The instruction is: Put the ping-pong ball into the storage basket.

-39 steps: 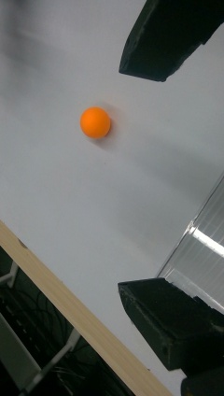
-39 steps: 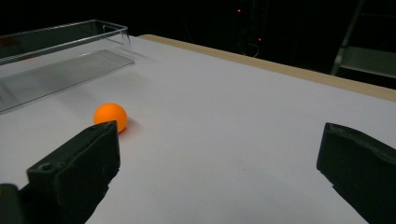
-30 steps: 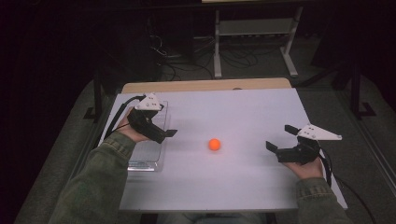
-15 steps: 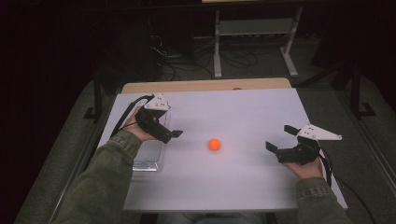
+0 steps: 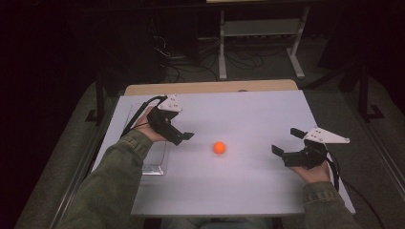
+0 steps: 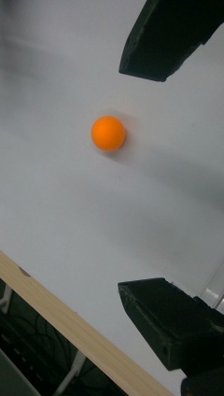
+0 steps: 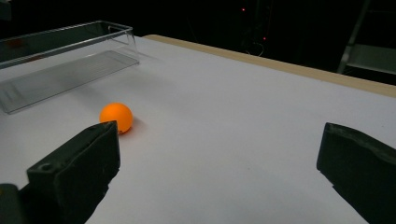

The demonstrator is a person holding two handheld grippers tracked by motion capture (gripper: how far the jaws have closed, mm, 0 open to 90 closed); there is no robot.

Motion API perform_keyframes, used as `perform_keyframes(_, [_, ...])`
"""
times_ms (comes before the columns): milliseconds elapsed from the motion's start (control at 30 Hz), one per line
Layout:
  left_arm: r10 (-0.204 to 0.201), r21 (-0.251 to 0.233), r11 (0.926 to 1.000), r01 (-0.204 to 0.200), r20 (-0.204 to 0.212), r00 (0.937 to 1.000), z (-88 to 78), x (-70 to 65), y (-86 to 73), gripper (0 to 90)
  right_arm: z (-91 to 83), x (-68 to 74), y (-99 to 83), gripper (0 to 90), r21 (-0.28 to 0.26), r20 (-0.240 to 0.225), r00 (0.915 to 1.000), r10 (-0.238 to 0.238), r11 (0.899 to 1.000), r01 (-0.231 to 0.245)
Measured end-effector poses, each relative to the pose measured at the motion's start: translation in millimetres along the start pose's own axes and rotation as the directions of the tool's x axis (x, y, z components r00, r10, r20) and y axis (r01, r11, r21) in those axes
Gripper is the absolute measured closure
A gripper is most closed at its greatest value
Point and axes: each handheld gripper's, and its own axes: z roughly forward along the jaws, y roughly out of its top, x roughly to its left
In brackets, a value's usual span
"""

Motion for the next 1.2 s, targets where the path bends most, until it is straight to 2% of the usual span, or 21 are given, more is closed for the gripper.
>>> perform_keyframes(567, [0.039, 0.019, 0.999, -0.039, 0.035, 0.9986, 18.3, -2.4, 18.9, 0.0, -0.3, 0.3, 0.1, 0.0, -0.002, -0.001, 1.0, -0.007, 1.0, 0.007])
perform_keyframes(800, [0.067, 0.043, 0.9966, -0.07, 0.054, 0.9963, 28.5, -3.6, 28.1, 0.0, -0.1, 1.0, 0.0, 0.0, -0.002, -0.007, 1.0, -0.006, 1.0, 0.006])
perform_keyframes(1200, [0.092, 0.065, 0.9931, -0.098, 0.091, 0.9916, 44.7, -7.2, 43.0, 0.0, -2.0, 0.3, 0.4, 0.0, -0.012, -0.01, 1.0, -0.001, 1.0, 0.001])
